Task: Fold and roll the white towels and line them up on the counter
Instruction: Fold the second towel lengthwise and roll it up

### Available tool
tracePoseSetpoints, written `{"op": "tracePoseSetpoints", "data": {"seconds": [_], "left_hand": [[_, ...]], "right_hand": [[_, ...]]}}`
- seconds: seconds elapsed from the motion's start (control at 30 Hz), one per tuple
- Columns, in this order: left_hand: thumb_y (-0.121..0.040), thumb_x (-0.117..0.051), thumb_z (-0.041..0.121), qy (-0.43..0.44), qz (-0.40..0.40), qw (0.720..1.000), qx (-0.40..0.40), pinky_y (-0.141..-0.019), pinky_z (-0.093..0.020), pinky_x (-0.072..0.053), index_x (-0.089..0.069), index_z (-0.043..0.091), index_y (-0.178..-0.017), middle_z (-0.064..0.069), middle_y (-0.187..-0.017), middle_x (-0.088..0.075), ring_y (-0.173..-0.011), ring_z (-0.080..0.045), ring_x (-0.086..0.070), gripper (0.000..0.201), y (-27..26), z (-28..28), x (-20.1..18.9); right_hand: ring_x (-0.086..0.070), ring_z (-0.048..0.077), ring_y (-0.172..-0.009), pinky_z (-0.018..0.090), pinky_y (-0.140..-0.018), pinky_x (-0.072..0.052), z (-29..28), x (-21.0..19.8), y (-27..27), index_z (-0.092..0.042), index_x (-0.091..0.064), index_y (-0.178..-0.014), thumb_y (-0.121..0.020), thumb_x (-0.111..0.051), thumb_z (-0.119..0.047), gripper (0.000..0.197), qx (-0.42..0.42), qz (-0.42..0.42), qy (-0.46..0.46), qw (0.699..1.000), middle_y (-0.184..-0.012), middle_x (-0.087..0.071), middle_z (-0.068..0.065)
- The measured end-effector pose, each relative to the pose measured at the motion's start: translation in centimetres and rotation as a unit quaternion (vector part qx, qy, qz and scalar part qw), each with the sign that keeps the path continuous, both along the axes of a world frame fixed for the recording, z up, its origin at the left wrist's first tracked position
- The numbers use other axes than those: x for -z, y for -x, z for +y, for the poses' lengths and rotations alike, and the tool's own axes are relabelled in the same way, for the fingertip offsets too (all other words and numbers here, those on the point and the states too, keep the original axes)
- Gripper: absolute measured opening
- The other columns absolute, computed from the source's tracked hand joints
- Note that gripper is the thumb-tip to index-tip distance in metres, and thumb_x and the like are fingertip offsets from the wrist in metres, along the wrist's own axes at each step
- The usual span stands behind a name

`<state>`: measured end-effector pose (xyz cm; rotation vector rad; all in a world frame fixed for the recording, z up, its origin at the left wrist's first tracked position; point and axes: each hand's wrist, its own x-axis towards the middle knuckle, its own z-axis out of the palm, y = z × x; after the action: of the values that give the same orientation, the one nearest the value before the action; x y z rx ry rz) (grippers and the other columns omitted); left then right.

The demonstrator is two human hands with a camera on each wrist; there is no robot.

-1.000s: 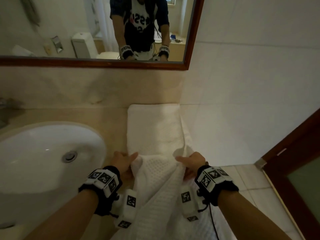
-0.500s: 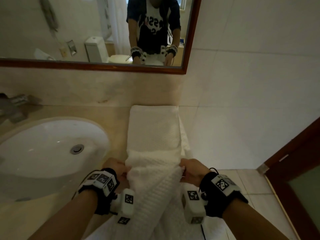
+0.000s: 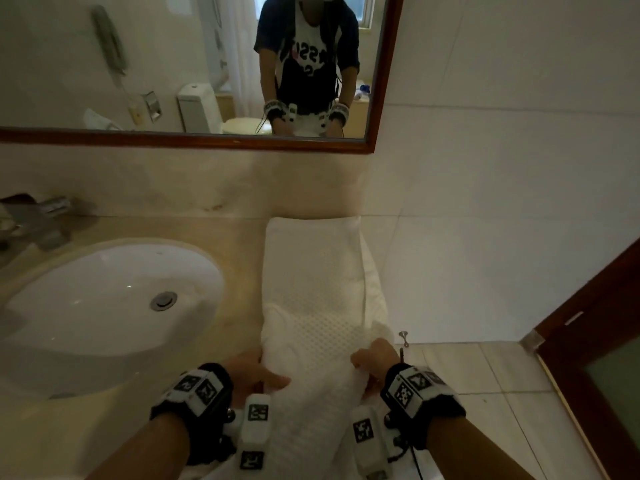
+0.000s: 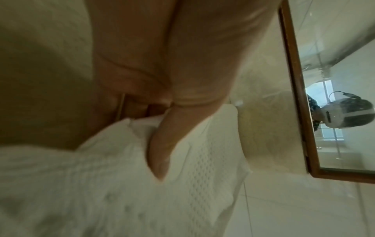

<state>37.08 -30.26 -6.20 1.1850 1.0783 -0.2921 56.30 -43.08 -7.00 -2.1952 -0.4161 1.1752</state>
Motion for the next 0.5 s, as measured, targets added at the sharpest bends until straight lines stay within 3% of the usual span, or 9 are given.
{"op": "tracePoseSetpoints", "data": {"seconds": [0.03, 0.1, 0.17, 0.23, 0.3, 0.33, 0.4, 0.47, 0.5], "left_hand": [[-0.077, -0.072, 0.003, -0.001, 0.005, 1.0, -0.009, -0.077, -0.042, -0.054, -0.049, 0.007, -0.129, -0.01, -0.105, -0.066, -0.095, -0.029, -0.062, 0.057, 0.3, -0.1, 0.1], [-0.07, -0.077, 0.004, 0.007, -0.002, 1.0, -0.016, -0.066, -0.038, -0.056, -0.054, 0.007, -0.122, -0.009, -0.099, -0.069, -0.089, -0.028, -0.064, 0.057, 0.9, -0.1, -0.3], [-0.048, -0.088, 0.012, 0.022, -0.025, 0.999, -0.009, -0.059, -0.033, -0.057, -0.06, 0.01, -0.108, -0.007, -0.093, -0.072, -0.086, -0.027, -0.066, 0.066, 1.4, 0.1, -1.2], [-0.03, -0.092, 0.022, 0.021, -0.048, 0.999, -0.01, -0.058, -0.031, -0.057, -0.063, 0.011, -0.1, -0.009, -0.098, -0.071, -0.087, -0.027, -0.067, 0.077, 1.9, 0.8, -2.2], [-0.042, -0.088, 0.025, 0.0, -0.055, 0.998, -0.021, -0.056, -0.027, -0.056, -0.062, 0.01, -0.099, -0.009, -0.099, -0.069, -0.084, -0.025, -0.067, 0.064, 2.0, 1.3, -3.1], [-0.055, -0.083, 0.025, -0.015, -0.061, 0.998, -0.028, -0.055, -0.027, -0.056, -0.062, 0.009, -0.1, -0.009, -0.097, -0.069, -0.081, -0.024, -0.066, 0.052, 2.0, 1.4, -3.5], [-0.078, -0.072, 0.027, -0.04, -0.073, 0.995, -0.055, -0.057, -0.027, -0.056, -0.063, 0.007, -0.103, -0.007, -0.083, -0.065, -0.068, -0.02, -0.063, 0.033, 1.7, 1.6, -3.5], [-0.089, -0.059, 0.033, -0.027, -0.051, 0.995, -0.078, -0.057, -0.029, -0.055, -0.063, 0.007, -0.1, -0.005, -0.068, -0.05, -0.056, -0.017, -0.051, 0.028, 1.5, 1.5, -3.0], [-0.093, -0.054, 0.034, -0.002, -0.029, 0.996, -0.08, -0.055, -0.029, -0.054, -0.063, 0.007, -0.096, -0.006, -0.066, -0.047, -0.055, -0.017, -0.048, 0.029, 1.4, 1.1, -2.6]], "right_hand": [[-0.055, 0.031, -0.102, 0.04, -0.09, -0.051, 0.2, -0.1, 0.1, -0.01, -0.043, -0.083, -0.087, -0.054, -0.009, 0.012, -0.021, -0.006, 0.004, 1.0, -0.087, -0.048, 0.007], [-0.052, 0.025, -0.089, 0.032, -0.076, -0.05, 0.9, -1.0, 0.0, -0.012, -0.04, -0.076, -0.09, -0.047, -0.006, 0.017, -0.047, 0.003, 0.018, 0.999, -0.078, -0.042, 0.004], [-0.053, 0.027, -0.078, 0.038, -0.069, -0.049, 1.5, -2.6, -0.4, -0.007, -0.047, -0.073, -0.088, -0.045, -0.001, 0.016, -0.053, 0.032, 0.001, 0.998, -0.077, -0.048, 0.01], [-0.055, 0.032, -0.083, 0.041, -0.067, -0.048, 2.0, -4.7, -0.3, 0.008, -0.056, -0.095, -0.087, -0.044, 0.002, 0.016, -0.043, 0.068, -0.055, 0.995, -0.09, -0.055, 0.02], [-0.059, 0.031, -0.082, 0.038, -0.067, -0.05, 2.7, -6.1, -0.6, 0.006, -0.058, -0.108, -0.087, -0.04, 0.004, 0.027, -0.019, 0.099, -0.142, 0.985, -0.094, -0.06, 0.02], [-0.06, 0.03, -0.077, 0.035, -0.065, -0.051, 2.8, -6.7, -0.8, 0.002, -0.06, -0.103, -0.088, -0.038, 0.005, 0.027, 0.001, 0.101, -0.187, 0.977, -0.088, -0.063, 0.018], [-0.057, 0.021, -0.056, 0.024, -0.049, -0.048, 2.5, -6.6, -2.1, -0.003, -0.058, -0.085, -0.089, -0.038, 0.005, 0.022, 0.089, 0.085, -0.223, 0.967, -0.066, -0.06, 0.011], [-0.05, 0.017, -0.042, 0.017, -0.038, -0.04, 1.5, -4.6, -3.7, -0.002, -0.055, -0.071, -0.093, -0.045, -0.009, 0.025, 0.178, 0.03, -0.167, 0.969, -0.05, -0.052, 0.008], [-0.056, 0.019, -0.05, 0.02, -0.046, -0.047, 0.9, -2.7, -4.4, 0.001, -0.059, -0.076, -0.094, -0.05, -0.02, 0.029, 0.187, 0.002, -0.121, 0.975, -0.056, -0.057, 0.009]]}}
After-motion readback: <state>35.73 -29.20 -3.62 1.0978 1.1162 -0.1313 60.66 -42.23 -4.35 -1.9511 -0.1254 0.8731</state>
